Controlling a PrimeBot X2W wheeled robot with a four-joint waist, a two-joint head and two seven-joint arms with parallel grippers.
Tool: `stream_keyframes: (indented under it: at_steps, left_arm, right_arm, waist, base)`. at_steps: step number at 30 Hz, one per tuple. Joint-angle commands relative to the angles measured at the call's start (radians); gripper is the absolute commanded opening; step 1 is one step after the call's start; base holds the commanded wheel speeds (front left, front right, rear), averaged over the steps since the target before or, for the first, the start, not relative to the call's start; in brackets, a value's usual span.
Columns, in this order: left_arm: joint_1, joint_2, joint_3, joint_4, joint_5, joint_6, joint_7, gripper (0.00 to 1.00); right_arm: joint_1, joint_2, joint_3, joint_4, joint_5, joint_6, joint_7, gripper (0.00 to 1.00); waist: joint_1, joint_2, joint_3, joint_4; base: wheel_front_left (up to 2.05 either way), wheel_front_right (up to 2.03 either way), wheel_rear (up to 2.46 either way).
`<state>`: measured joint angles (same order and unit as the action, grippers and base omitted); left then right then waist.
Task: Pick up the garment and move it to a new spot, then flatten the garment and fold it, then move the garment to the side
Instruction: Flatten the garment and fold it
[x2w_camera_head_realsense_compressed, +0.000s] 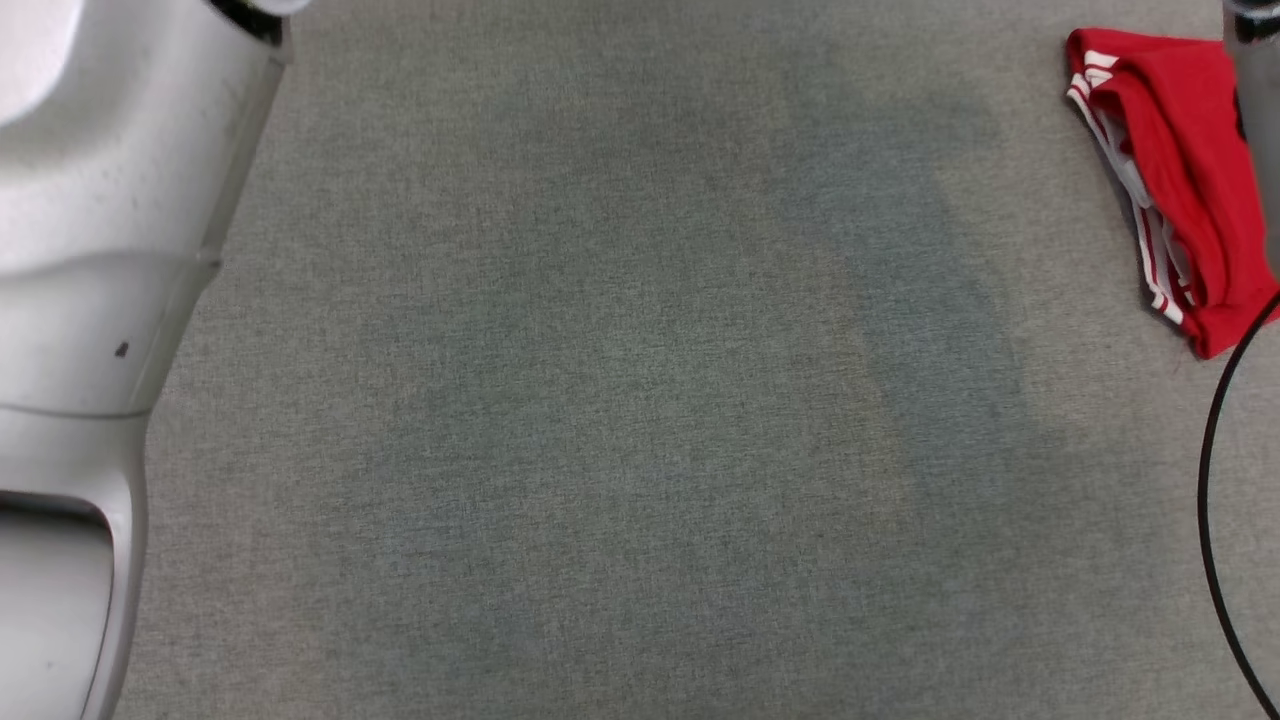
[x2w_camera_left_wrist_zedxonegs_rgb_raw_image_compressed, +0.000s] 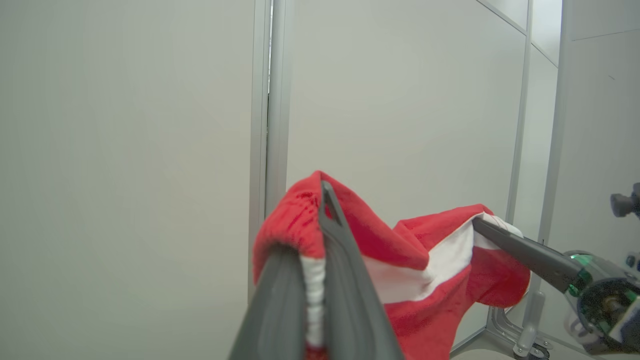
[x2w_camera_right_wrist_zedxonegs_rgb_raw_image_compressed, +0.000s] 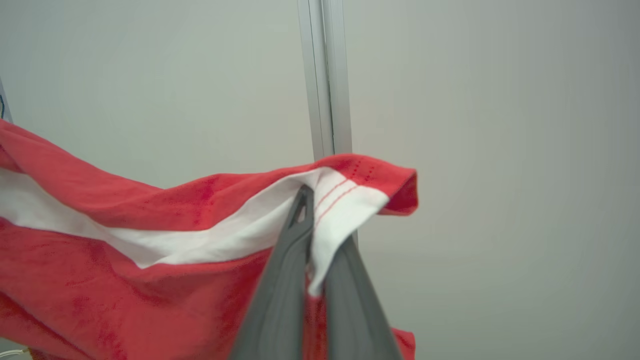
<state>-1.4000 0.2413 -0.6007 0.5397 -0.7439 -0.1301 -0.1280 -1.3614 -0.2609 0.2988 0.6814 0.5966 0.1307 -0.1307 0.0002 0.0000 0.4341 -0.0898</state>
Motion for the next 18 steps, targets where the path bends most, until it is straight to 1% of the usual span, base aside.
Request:
stream_keyframes:
  at_steps: [1, 5, 9, 13, 15, 16, 18]
  left_arm:
    - [-0.054, -0.008, -0.022, 0.041, -0.024, -0.001, -0.03, 0.0]
    - [-0.092, -0.012, -0.074, 0.109, -0.072, -0.001, -0.085, 0.0]
    - [-0.031, 0.006, -0.123, 0.142, -0.119, -0.001, -0.12, 0.0]
    - [0.106, 0.034, -0.14, 0.127, -0.146, -0.001, -0.137, 0.0]
    - [0.2, 0.053, -0.132, 0.089, -0.144, -0.001, -0.137, 0.0]
    - [0.252, 0.067, -0.116, 0.068, -0.14, -0.001, -0.137, 0.0]
    - [0.374, 0.082, -0.05, 0.017, -0.143, -0.001, -0.137, 0.0]
  right_arm:
    - [-0.049, -0.001, 0.017, 0.049, 0.004, 0.0, -0.022, 0.0]
    - [-0.083, 0.007, 0.07, 0.123, 0.035, 0.0, -0.065, 0.0]
    - [-0.017, 0.019, 0.153, 0.161, 0.068, 0.0, -0.096, 0.0]
    - [0.099, 0.021, 0.27, 0.151, 0.094, 0.0, -0.121, 0.0]
    - [0.17, 0.02, 0.307, 0.139, 0.114, 0.0, -0.129, 0.0]
    - [0.208, 0.02, 0.326, 0.13, 0.122, 0.0, -0.131, 0.0]
    - [0.284, 0.014, 0.353, 0.106, 0.139, 0.0, -0.135, 0.0]
  waist:
    - [-0.0002, 0.0, 0.024, 0.011]
    - [-0.0002, 0.0, 0.046, 0.013]
    - [-0.0002, 0.0, 0.054, 0.011]
    - [-0.0002, 0.0, 0.054, 0.011]
    - [-0.0002, 0.0, 0.05, 0.008]
    - [-0.0002, 0.0, 0.046, 0.007]
    - [-0.0002, 0.0, 0.033, 0.005]
  base:
    - [0.0, 0.0, 0.0]
    - [0.0, 0.0, 0.0]
    - [0.0, 0.0, 0.0]
    - [0.0, 0.0, 0.0]
    - [0.0, 0.0, 0.0]
    - [0.0, 0.0, 0.0]
    - [0.0, 0.0, 0.0]
